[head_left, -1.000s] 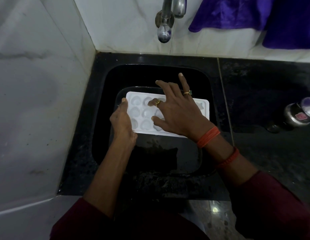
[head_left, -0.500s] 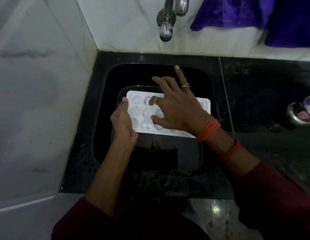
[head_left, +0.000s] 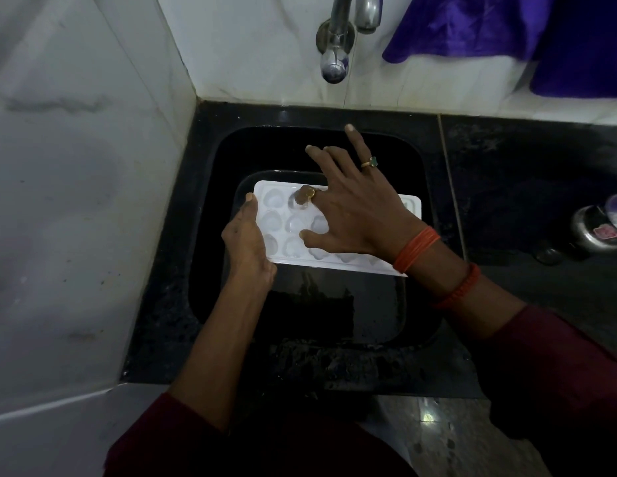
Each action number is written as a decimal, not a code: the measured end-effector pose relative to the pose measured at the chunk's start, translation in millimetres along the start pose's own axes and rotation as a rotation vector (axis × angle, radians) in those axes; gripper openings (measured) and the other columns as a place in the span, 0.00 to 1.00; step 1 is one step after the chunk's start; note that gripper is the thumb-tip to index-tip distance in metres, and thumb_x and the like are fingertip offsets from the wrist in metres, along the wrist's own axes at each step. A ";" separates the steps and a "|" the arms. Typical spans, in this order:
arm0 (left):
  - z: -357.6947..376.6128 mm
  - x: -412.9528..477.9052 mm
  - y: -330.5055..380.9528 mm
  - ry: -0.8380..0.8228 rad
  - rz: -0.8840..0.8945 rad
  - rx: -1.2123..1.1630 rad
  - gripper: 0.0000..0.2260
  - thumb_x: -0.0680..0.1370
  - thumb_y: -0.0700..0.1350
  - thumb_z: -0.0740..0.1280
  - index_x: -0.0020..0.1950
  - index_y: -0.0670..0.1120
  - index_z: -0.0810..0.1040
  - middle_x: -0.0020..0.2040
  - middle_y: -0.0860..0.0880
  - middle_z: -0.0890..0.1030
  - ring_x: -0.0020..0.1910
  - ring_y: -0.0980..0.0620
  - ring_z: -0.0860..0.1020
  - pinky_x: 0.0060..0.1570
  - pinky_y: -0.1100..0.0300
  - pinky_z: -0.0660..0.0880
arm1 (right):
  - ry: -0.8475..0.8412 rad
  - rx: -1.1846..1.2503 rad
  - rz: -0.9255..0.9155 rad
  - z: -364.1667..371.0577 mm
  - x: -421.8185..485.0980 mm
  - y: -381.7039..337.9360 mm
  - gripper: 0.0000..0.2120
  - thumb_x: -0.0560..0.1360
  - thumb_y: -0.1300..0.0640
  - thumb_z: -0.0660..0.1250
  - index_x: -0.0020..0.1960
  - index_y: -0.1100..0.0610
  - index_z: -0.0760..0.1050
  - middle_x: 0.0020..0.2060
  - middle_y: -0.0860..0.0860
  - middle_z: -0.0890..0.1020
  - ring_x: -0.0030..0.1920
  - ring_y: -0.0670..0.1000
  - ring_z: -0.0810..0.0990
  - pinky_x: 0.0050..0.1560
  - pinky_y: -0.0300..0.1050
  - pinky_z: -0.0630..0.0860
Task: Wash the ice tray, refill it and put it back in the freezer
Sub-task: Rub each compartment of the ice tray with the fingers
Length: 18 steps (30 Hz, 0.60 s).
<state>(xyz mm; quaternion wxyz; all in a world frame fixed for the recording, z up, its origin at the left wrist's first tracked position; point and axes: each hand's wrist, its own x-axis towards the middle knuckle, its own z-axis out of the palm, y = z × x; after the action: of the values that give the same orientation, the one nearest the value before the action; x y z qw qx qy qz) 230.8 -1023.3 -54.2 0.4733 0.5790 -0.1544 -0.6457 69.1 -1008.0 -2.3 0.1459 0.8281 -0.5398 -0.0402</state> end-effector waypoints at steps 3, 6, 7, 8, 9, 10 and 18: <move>-0.3 2.7 -0.9 -0.012 -0.009 -0.010 0.14 0.84 0.51 0.66 0.55 0.41 0.82 0.48 0.43 0.86 0.43 0.44 0.86 0.32 0.58 0.81 | 0.008 0.012 0.006 -0.8 1.6 -1.8 0.32 0.70 0.31 0.55 0.57 0.52 0.83 0.74 0.64 0.67 0.71 0.64 0.68 0.78 0.66 0.46; 0.7 2.7 -1.7 0.004 -0.007 0.003 0.14 0.83 0.52 0.67 0.57 0.42 0.83 0.50 0.43 0.87 0.45 0.44 0.87 0.34 0.56 0.82 | 0.016 0.024 -0.011 -0.1 3.0 -3.6 0.32 0.70 0.32 0.56 0.55 0.56 0.83 0.76 0.64 0.64 0.72 0.63 0.67 0.78 0.66 0.44; 1.2 2.6 -1.8 0.010 -0.011 0.005 0.13 0.82 0.52 0.68 0.56 0.43 0.84 0.49 0.43 0.87 0.44 0.44 0.87 0.34 0.56 0.81 | 0.020 0.024 -0.020 0.4 3.6 -3.9 0.32 0.70 0.33 0.56 0.54 0.57 0.83 0.76 0.64 0.64 0.72 0.63 0.67 0.78 0.66 0.44; 1.5 2.5 -1.4 0.020 -0.017 0.007 0.12 0.82 0.52 0.68 0.54 0.43 0.84 0.47 0.44 0.87 0.41 0.45 0.86 0.33 0.56 0.81 | 0.023 0.022 -0.027 0.7 4.0 -4.1 0.32 0.70 0.33 0.56 0.53 0.57 0.83 0.76 0.64 0.63 0.72 0.62 0.67 0.78 0.67 0.45; 1.6 3.0 -1.5 0.028 -0.025 0.008 0.11 0.82 0.51 0.69 0.52 0.44 0.84 0.45 0.45 0.87 0.39 0.46 0.86 0.31 0.57 0.80 | 0.023 0.023 -0.033 0.9 4.3 -4.4 0.32 0.70 0.33 0.56 0.53 0.57 0.83 0.76 0.64 0.63 0.73 0.62 0.67 0.77 0.67 0.45; 1.9 2.5 -1.3 0.029 -0.030 0.012 0.11 0.82 0.51 0.69 0.52 0.44 0.84 0.44 0.45 0.87 0.38 0.47 0.86 0.31 0.57 0.80 | 0.023 0.028 -0.037 1.1 4.4 -4.4 0.32 0.70 0.33 0.56 0.54 0.57 0.83 0.76 0.63 0.63 0.73 0.62 0.67 0.77 0.67 0.45; 0.9 -0.2 -1.0 0.024 -0.015 0.031 0.14 0.83 0.52 0.67 0.57 0.42 0.83 0.48 0.44 0.87 0.37 0.48 0.86 0.30 0.58 0.80 | 0.073 0.077 -0.067 0.8 4.6 -4.6 0.26 0.69 0.35 0.62 0.53 0.53 0.84 0.75 0.61 0.66 0.72 0.62 0.68 0.77 0.67 0.41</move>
<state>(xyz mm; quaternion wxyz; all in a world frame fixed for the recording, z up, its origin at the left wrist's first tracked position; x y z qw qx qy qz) 229.6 -1022.9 -54.5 0.4613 0.5951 -0.1542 -0.6398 74.9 -1010.6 -4.0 0.1323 0.8516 -0.5072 0.0059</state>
